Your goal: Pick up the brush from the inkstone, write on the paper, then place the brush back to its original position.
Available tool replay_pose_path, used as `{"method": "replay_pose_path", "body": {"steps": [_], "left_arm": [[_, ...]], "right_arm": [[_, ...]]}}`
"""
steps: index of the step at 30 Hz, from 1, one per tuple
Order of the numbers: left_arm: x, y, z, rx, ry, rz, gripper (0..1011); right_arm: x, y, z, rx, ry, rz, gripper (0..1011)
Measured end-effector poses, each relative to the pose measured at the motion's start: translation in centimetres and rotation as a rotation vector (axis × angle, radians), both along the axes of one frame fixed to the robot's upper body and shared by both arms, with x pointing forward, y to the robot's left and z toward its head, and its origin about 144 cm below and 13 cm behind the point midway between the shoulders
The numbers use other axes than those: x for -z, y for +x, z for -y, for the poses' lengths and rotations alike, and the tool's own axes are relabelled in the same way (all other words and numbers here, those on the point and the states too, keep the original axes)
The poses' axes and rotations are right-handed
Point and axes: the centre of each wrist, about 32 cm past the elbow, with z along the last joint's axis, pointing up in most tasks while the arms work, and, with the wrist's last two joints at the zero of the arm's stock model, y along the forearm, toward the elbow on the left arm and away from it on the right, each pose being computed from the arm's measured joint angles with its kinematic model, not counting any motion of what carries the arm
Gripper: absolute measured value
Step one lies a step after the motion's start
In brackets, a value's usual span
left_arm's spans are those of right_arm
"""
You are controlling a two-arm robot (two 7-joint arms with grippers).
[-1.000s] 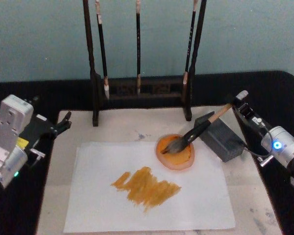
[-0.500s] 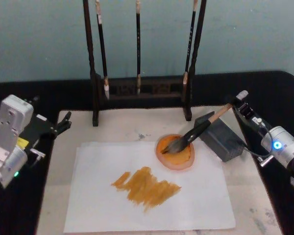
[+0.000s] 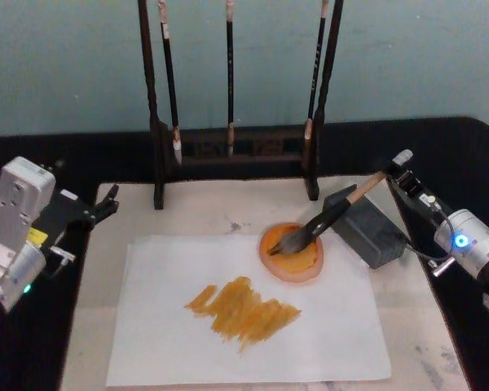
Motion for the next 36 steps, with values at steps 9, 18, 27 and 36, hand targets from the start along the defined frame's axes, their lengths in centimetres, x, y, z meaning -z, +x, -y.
{"method": "replay_pose_path", "body": {"steps": [9,18,27,36], "left_arm": [[0.0,0.0,0.0,0.0,0.0,0.0,1010],[0.0,0.0,0.0,0.0,0.0,0.0,1010],[0.0,0.0,0.0,0.0,0.0,0.0,1010],[0.0,0.0,0.0,0.0,0.0,0.0,1010]], "right_arm": [[-0.3,0.0,0.1,-0.002,0.0,0.006,164],[-2.1,0.2,0.8,-0.032,0.022,0.032,163],[-4.3,0.0,1.0,-0.082,-0.004,0.087,163],[-8.0,-0.6,0.8,-0.188,-0.188,0.218,163]]}}
